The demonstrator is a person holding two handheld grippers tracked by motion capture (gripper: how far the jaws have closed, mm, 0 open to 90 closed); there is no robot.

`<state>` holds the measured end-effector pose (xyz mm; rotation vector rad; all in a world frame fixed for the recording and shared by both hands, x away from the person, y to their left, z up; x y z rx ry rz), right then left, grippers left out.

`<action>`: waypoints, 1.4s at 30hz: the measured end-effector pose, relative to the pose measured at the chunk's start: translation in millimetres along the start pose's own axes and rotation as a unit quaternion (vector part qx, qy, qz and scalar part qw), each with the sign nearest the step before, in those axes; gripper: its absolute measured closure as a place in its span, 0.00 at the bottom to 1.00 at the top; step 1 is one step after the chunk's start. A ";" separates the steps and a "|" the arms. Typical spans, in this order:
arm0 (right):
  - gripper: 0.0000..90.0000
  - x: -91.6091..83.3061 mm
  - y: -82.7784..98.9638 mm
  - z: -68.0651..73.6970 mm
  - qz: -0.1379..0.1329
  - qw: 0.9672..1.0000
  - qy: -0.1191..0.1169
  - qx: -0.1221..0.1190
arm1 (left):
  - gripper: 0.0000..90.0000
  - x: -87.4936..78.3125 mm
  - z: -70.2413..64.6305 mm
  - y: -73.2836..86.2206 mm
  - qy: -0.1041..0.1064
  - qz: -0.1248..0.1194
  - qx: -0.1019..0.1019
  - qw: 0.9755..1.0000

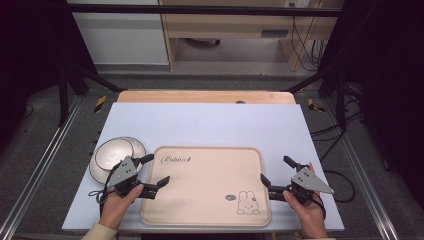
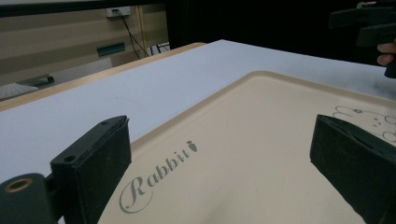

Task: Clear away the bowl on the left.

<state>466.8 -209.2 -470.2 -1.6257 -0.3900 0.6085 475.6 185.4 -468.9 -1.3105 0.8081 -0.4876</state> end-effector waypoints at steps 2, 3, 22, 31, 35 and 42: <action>0.03 0.2 0.5 0.5 0.002 1.000 -0.001 0.001 | 0.05 -1.3 0.4 1.7 -0.004 0.003 0.000 1.000; 0.03 0.1 0.2 1.2 0.002 1.000 -0.002 -0.001 | 0.05 -1.3 0.4 1.7 -0.004 0.003 0.000 1.000; 0.03 -2.0 -4.7 5.2 -0.003 1.000 0.004 -0.011 | 0.05 -22.0 18.4 -10.9 -0.075 -0.001 -0.005 0.997; 0.03 -4.4 -5.2 -0.2 -0.007 1.000 0.017 -0.004 | 0.06 -35.2 61.5 -34.2 -0.144 0.021 0.010 0.989; 0.03 -4.2 -5.5 -1.0 -0.008 1.000 0.022 -0.004 | 0.06 -37.6 87.9 -45.5 -0.170 0.018 0.006 0.985; 0.03 -1.6 -3.7 1.5 -0.003 1.000 0.018 -0.005 | 0.06 -60.3 116.3 -40.7 -0.240 0.042 -0.009 0.970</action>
Point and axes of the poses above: each handheld gripper's, and its own axes: x roughly forward along the jaws, y roughly out of its underside, z roughly to its left, the point moved 7 cm from there along x, roughly forward along the jaws, and after that the axes turned 3 degrees about -y, right-handed, at the moved point
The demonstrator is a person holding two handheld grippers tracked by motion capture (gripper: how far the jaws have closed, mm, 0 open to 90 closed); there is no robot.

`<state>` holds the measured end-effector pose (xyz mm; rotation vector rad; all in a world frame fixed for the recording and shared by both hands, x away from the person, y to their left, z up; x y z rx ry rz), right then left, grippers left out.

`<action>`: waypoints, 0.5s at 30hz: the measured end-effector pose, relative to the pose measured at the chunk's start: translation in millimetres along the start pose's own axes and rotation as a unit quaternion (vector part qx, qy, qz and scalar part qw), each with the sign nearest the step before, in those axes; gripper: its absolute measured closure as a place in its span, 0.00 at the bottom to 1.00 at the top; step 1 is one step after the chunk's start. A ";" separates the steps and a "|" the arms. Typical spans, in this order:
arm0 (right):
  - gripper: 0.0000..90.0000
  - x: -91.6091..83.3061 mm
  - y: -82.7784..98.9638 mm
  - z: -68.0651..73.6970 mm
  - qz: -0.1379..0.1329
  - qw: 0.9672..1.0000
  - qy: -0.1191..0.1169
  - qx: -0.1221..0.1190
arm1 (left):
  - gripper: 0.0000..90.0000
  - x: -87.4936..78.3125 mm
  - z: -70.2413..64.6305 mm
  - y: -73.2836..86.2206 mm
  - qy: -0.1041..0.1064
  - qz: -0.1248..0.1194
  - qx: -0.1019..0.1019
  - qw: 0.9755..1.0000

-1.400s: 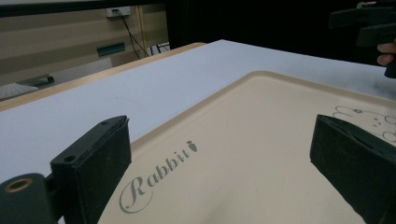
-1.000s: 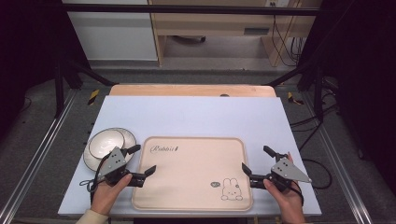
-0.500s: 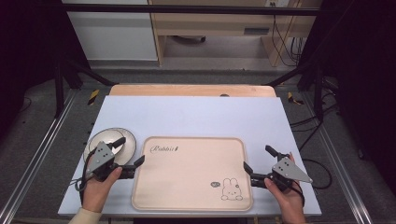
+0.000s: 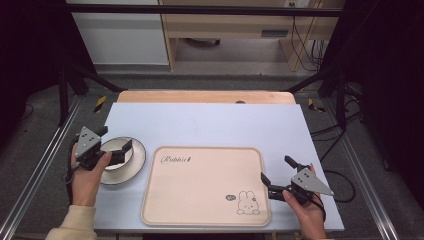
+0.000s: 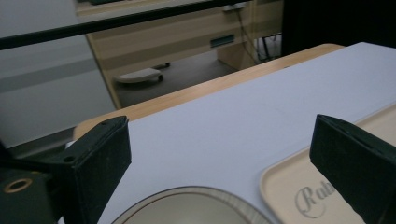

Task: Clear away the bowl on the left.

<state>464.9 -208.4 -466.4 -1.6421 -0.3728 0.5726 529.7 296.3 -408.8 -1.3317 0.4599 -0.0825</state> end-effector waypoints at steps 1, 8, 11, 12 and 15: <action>0.03 0.0 -0.4 0.3 -0.001 1.000 0.000 0.000 | 0.06 -3.1 5.5 2.6 -0.012 0.008 0.000 1.000; 0.03 0.3 -1.8 2.0 -0.001 1.000 -0.002 -0.004 | 0.06 -15.2 37.3 27.6 -0.059 0.070 -0.051 0.994; 0.03 0.1 -2.0 1.8 -0.002 1.000 -0.001 -0.003 | 0.07 -15.5 45.3 38.7 -0.073 0.088 -0.054 0.992; 0.03 0.3 -1.6 1.6 -0.001 1.000 -0.001 -0.003 | 0.08 -16.0 47.6 41.3 -0.076 0.094 -0.057 0.991; 0.03 0.3 -1.6 1.7 -0.001 1.000 -0.001 -0.003 | 0.10 -17.5 52.8 44.8 -0.088 0.101 -0.068 0.989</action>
Point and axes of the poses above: each handheld gripper's, and its own axes: x roughly forward along the jaws, y roughly out of its underside, z roughly to its left, the point moved 7 cm from there along x, roughly forward along the jaws, and after that the axes turned 3 degrees about -y, right-handed, at the moved point
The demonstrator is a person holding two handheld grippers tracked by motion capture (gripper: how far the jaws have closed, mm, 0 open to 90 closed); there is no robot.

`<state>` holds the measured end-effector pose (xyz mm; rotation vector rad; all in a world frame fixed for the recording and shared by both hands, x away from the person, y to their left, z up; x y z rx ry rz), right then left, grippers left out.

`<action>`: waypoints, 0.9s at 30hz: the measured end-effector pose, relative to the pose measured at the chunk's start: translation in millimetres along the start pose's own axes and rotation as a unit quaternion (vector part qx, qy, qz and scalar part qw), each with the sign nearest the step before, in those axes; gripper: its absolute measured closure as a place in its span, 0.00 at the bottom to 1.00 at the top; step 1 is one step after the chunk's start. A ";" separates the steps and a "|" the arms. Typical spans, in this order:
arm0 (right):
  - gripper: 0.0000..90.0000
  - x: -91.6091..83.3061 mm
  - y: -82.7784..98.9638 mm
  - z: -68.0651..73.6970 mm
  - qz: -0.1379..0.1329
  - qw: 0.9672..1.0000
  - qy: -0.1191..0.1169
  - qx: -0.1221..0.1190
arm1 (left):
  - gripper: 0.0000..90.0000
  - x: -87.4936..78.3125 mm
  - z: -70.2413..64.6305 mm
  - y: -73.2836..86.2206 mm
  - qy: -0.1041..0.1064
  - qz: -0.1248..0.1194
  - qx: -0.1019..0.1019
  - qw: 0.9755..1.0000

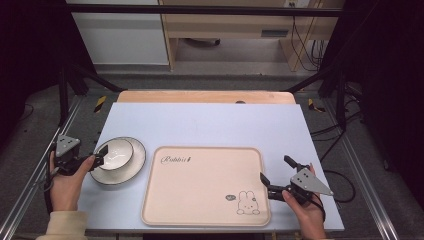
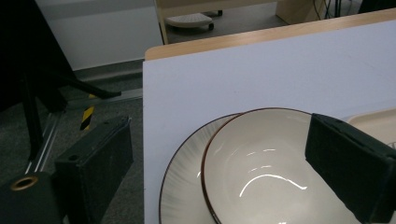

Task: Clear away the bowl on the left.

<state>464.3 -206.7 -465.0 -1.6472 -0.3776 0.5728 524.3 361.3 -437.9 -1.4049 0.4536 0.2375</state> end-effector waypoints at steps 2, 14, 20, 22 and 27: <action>0.03 0.1 0.1 0.4 0.000 1.000 0.000 0.000 | 0.16 1.5 2.4 3.8 -0.009 0.019 -0.009 1.000; 0.03 -0.1 1.7 -1.2 0.004 1.000 0.003 0.000 | 0.47 9.2 7.4 23.0 -0.009 0.092 -0.036 0.995; 0.04 0.9 2.0 1.2 0.007 1.000 -0.003 -0.003 | 0.53 15.0 2.1 30.0 0.006 0.118 -0.051 0.992; 0.04 0.9 2.1 1.3 0.007 1.000 -0.003 -0.004 | 0.56 15.9 0.6 30.3 0.005 0.123 -0.050 0.991; 0.04 1.4 2.2 1.2 0.008 1.000 -0.004 -0.004 | 0.63 16.9 -0.4 32.1 0.015 0.140 -0.053 0.989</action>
Point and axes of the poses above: each handheld gripper's, and its own axes: x roughly forward along the jaws, y roughly out of its underside, z roughly to its left, the point moved 7 cm from there along x, roughly forward along the jaws, and after that the axes turned 3 degrees about -y, right-handed, at the moved point
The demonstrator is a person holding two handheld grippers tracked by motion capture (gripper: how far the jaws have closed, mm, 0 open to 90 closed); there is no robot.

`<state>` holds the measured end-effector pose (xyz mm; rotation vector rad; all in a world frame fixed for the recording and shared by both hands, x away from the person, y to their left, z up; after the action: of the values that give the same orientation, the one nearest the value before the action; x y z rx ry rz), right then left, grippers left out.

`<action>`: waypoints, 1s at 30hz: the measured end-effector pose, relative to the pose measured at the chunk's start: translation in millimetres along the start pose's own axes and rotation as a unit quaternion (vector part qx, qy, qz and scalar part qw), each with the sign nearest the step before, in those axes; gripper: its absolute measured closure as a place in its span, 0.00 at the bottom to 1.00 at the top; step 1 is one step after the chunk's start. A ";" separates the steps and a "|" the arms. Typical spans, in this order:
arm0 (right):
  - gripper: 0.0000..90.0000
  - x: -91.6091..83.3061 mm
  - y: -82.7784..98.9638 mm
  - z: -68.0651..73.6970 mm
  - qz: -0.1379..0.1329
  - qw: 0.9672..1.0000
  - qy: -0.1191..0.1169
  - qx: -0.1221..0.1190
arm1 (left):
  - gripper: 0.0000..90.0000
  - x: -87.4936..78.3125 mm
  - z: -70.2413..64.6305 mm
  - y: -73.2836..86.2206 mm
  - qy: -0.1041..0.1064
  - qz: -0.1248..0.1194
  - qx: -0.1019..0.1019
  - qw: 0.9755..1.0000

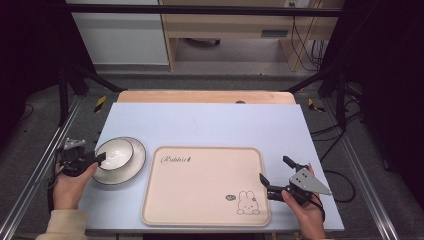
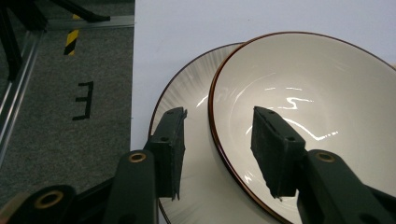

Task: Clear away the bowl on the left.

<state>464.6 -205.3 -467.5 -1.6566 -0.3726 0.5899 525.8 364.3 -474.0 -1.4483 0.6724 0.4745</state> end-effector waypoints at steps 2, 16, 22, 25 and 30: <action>0.04 0.5 -0.2 0.1 0.001 1.000 -0.001 -0.002 | 0.64 0.8 0.9 -0.3 0.002 0.010 0.005 1.000; 0.04 3.3 -1.2 5.4 0.006 1.000 -0.013 -0.014 | 0.70 3.1 10.8 -10.2 0.015 0.073 0.007 0.997; 0.04 2.3 -2.3 5.3 0.005 1.000 -0.018 -0.016 | 0.73 11.1 4.3 -12.9 0.014 0.100 0.019 0.995; 0.04 1.6 -3.6 5.3 0.002 1.000 -0.018 -0.014 | 0.76 12.8 1.1 -14.3 0.017 0.109 0.023 0.994; 0.04 2.5 -2.9 5.9 0.004 1.000 -0.020 -0.017 | 0.80 18.4 0.6 -13.7 0.013 0.119 0.028 0.992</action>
<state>463.5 -198.6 -465.6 -1.6806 -0.4080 0.6266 548.6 361.9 -476.3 -1.3304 0.8785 0.6173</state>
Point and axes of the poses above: each handheld gripper's, and its own axes: x roughly forward along the jaws, y roughly out of its underside, z roughly to its left, the point moved 7 cm from there along x, roughly forward along the jaws, and after that the axes turned 3 degrees about -y, right-handed, at the moved point
